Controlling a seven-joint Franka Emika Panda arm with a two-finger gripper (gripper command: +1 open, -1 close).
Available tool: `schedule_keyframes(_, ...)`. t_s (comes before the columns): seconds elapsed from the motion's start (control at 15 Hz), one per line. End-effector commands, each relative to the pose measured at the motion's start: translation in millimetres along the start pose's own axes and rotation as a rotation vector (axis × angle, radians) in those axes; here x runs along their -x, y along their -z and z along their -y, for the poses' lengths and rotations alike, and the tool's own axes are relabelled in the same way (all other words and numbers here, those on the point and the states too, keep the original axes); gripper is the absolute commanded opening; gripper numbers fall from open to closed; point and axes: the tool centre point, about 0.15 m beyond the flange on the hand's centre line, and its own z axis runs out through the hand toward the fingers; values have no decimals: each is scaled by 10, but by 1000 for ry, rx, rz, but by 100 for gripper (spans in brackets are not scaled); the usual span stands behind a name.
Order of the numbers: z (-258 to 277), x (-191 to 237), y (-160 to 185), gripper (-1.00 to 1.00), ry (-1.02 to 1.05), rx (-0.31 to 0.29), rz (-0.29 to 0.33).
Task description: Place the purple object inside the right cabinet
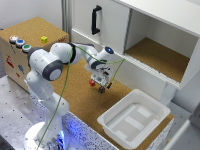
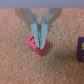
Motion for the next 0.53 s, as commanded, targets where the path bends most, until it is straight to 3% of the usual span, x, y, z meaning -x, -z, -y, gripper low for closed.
schedule_keyframes(0.0, -194, 166, 350, 100, -53, 123, -117)
schedule_keyframes(0.47, -746, 247, 297, 100, -141, 177, -101)
